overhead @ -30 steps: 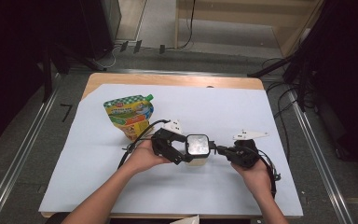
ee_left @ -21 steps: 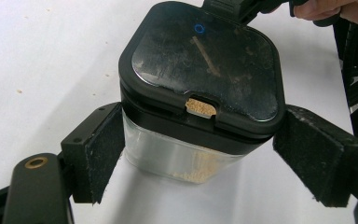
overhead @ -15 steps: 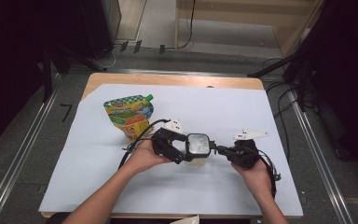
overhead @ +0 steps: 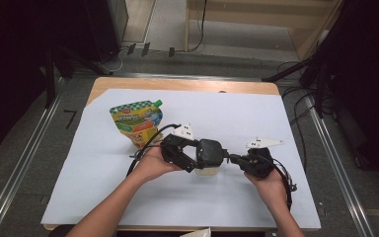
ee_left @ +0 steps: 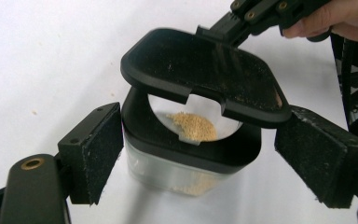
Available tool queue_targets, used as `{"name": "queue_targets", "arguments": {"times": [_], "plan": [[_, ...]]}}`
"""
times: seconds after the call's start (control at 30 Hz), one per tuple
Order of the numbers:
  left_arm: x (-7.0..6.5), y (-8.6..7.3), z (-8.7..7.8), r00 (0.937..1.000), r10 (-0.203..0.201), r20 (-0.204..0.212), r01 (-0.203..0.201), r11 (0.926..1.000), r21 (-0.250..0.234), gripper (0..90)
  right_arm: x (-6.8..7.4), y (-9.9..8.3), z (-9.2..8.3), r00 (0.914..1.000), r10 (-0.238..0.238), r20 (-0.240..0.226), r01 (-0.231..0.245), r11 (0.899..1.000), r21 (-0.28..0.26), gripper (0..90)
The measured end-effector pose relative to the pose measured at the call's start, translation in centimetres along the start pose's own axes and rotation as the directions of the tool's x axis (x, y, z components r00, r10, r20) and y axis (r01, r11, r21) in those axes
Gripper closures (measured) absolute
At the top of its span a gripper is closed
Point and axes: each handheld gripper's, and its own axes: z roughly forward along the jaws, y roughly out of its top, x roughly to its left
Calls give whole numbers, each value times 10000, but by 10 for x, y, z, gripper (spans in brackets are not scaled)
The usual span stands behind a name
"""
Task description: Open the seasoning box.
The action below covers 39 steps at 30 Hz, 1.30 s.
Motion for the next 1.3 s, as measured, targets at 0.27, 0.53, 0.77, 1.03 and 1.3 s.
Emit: {"name": "queue_targets", "arguments": {"times": [0.27,0.53,0.77,1.03,1.3], "plan": [[-4,5,-8,9987,13,519,7,9993,-375,407,1,0,0,10000,30,-46,-30,10000,-2,900],[-14,13,-4,9967,3,807,-23,9997,250,552,2,0,1,9999,-113,2,113,9999,42,900],[-13,22,-6,9898,-429,1356,369,9982,466,673,2,0,0,10000,-69,-40,69,10000,28,900],[-16,31,-7,9875,-263,1553,166,9979,634,751,2,-1,0,9999,-55,-109,55,10000,22,900],[-19,39,-5,9871,-322,1571,220,9976,661,746,2,-1,1,9999,-84,-116,84,10000,1,900]]}}
